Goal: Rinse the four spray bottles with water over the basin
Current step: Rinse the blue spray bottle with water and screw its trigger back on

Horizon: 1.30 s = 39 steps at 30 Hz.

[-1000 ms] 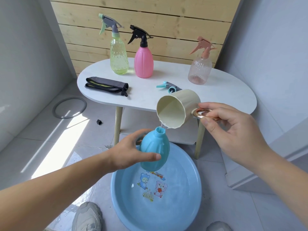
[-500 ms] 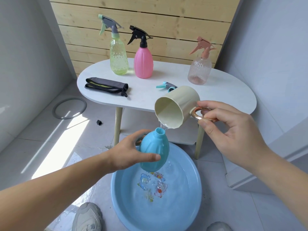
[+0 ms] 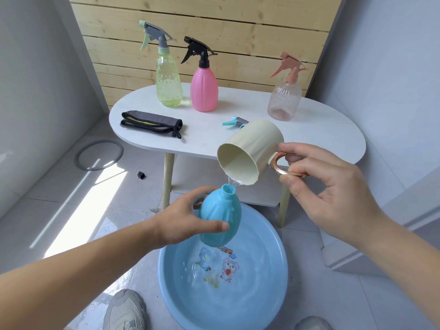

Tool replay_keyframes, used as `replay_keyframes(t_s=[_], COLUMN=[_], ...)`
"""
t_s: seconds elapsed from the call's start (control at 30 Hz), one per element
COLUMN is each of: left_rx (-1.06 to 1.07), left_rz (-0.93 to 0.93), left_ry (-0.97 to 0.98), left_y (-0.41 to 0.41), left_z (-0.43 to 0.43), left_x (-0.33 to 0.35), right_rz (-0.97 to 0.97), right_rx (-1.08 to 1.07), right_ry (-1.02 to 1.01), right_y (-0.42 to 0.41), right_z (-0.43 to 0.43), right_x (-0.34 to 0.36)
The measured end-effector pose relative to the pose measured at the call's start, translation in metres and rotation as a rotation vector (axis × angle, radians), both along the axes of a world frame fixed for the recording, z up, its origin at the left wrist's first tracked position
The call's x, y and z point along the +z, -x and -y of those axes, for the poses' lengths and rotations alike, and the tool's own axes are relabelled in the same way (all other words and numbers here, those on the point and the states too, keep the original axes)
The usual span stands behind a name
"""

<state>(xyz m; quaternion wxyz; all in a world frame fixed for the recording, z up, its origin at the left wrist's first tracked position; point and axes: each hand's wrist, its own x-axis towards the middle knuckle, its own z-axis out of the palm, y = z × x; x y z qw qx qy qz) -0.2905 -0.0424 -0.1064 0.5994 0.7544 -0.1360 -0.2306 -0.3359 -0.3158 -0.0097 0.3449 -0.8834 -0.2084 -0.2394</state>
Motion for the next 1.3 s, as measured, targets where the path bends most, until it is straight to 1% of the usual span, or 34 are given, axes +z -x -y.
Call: replay_keyframes(t_s=[0.6, 0.67, 0.7, 0.83, 0.87, 0.93, 1.0, 1.07, 1.1, 1.13, 1.23, 1.3], left_rx=[0.010, 0.019, 0.026, 0.064, 0.072, 0.080, 0.095, 0.103, 0.102, 0.100, 0.101, 0.097], left_rz=[-0.001, -0.002, -0.001, -0.016, -0.018, -0.023, -0.026, -0.025, -0.023, -0.019, -0.019, -0.024], left_ry=[-0.016, -0.010, -0.007, 0.014, 0.016, 0.009, 0.005, 0.010, 0.009, 0.004, -0.003, 0.005], left_y=[-0.002, -0.002, -0.002, 0.000, 0.000, 0.002, 0.005, 0.008, 0.009, 0.010, 0.013, 0.017], left_z=[-0.001, -0.001, -0.002, -0.005, -0.007, -0.010, -0.014, -0.017, -0.018, -0.018, -0.018, -0.015], left_x=[-0.003, -0.004, -0.004, -0.003, -0.003, -0.004, -0.004, -0.005, -0.007, -0.008, -0.012, -0.015], right_rz=[0.126, 0.046, -0.025, -0.397, -0.461, -0.576, -0.676, -0.774, -0.821, -0.866, -1.005, -1.068], right_rx=[0.075, 0.048, 0.018, -0.121, -0.156, -0.225, -0.277, -0.312, -0.327, -0.345, -0.388, -0.412], right_ry=[0.144, 0.079, 0.012, -0.326, -0.386, -0.476, -0.516, -0.492, -0.449, -0.374, -0.054, 0.061], right_y=[0.000, 0.000, 0.001, 0.003, 0.002, 0.000, -0.006, -0.013, -0.017, -0.021, -0.028, -0.032], right_z=[-0.003, -0.005, -0.007, -0.010, -0.010, -0.011, -0.010, -0.009, -0.008, -0.008, -0.012, -0.016], right_x=[-0.005, -0.007, -0.008, -0.016, -0.019, -0.029, -0.043, -0.062, -0.074, -0.087, -0.130, -0.160])
